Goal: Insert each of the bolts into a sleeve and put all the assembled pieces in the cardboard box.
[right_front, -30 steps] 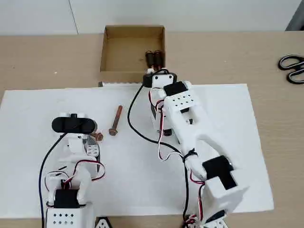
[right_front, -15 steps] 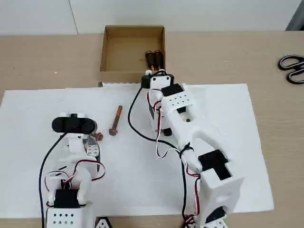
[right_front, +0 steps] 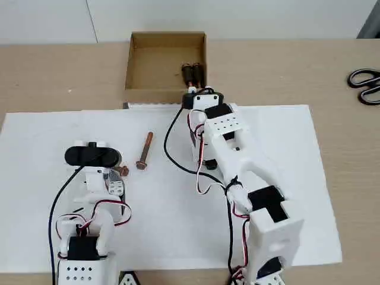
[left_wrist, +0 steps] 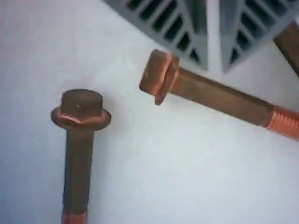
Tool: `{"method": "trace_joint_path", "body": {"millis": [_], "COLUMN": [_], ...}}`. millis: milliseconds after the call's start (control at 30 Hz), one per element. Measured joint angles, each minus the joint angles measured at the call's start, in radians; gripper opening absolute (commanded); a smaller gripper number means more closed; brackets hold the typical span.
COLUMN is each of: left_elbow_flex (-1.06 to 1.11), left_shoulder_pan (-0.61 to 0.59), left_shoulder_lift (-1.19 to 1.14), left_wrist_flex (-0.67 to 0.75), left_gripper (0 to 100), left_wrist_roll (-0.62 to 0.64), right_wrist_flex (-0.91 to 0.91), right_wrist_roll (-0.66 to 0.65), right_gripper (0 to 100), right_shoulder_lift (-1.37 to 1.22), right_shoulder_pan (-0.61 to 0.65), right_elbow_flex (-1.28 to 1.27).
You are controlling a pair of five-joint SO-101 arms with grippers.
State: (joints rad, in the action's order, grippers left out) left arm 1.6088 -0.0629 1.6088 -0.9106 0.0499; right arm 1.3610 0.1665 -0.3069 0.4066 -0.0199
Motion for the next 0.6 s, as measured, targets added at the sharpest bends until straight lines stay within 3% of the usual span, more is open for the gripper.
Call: {"method": "trace_joint_path", "body": {"millis": [267, 600], "left_elbow_flex": [0.000, -0.018], "left_shoulder_pan": [0.000, -0.003], "left_shoulder_lift": [0.000, 0.000], "left_wrist_flex": [0.000, 0.006], "left_gripper": [1, 1], "left_wrist_roll": [0.000, 0.034], "right_wrist_flex": [0.285, 0.313], "right_wrist_roll": [0.002, 0.006], "right_gripper": [0.2, 0.3], "right_shoulder_lift": [0.160, 0.436], "right_shoulder_pan": [0.011, -0.031], "right_elbow_flex": [0.224, 0.218]}}
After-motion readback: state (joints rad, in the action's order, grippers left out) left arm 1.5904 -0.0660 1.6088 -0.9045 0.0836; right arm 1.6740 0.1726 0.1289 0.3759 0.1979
